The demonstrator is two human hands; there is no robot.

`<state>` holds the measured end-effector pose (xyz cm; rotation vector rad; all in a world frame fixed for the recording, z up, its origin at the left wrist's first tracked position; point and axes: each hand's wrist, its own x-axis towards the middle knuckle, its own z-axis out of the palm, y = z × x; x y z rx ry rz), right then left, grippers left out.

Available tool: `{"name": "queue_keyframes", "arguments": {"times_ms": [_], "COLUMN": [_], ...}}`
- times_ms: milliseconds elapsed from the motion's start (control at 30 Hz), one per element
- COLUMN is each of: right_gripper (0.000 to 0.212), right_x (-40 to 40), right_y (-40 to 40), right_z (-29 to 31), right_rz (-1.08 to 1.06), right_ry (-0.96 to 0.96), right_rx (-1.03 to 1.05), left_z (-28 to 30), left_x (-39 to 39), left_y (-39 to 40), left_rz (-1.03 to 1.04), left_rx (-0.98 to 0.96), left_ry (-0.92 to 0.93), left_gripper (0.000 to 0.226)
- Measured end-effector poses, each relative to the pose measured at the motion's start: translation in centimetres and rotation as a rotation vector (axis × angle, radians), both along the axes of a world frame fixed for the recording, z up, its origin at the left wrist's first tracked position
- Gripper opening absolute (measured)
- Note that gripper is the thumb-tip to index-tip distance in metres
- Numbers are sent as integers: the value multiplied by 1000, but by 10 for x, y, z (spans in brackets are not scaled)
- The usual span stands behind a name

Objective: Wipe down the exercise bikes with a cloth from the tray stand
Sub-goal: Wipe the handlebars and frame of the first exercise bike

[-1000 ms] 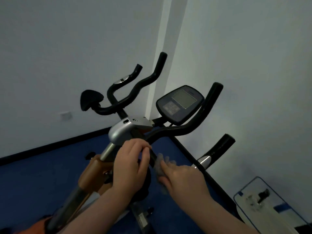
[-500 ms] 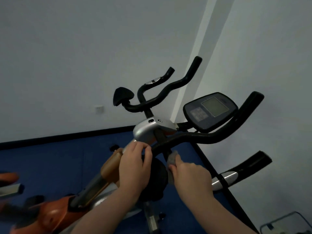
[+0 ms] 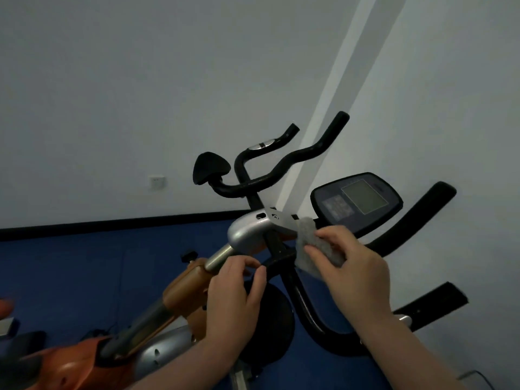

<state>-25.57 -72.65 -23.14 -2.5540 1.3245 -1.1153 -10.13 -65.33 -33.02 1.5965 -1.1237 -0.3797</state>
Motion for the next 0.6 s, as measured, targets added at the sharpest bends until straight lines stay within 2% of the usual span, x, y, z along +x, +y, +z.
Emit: {"name": "queue_keyframes", "arguments": {"times_ms": [133,233,333,500,600], "right_gripper": [29,28,22,26,20], "right_x": [36,40,28,-5,21], "right_y": [-12,-17,-26,-48,-28], "right_z": [-11,-24,-16,16,2], "right_rz": [327,444,553,415,393], "right_ry": [384,514,635,581,482], "right_rx": [39,69,-49,-148,-86], "left_z": [-16,-18,-15,-6,0], "left_x": [10,13,17,24,21], "left_y": [14,20,20,20,18], "left_rz": [-31,-49,-99,-212,-236], "left_rx": [91,104,123,107,85], "left_ry": [54,1,-74,-177,-115], "left_gripper": [39,33,24,26,24]}}
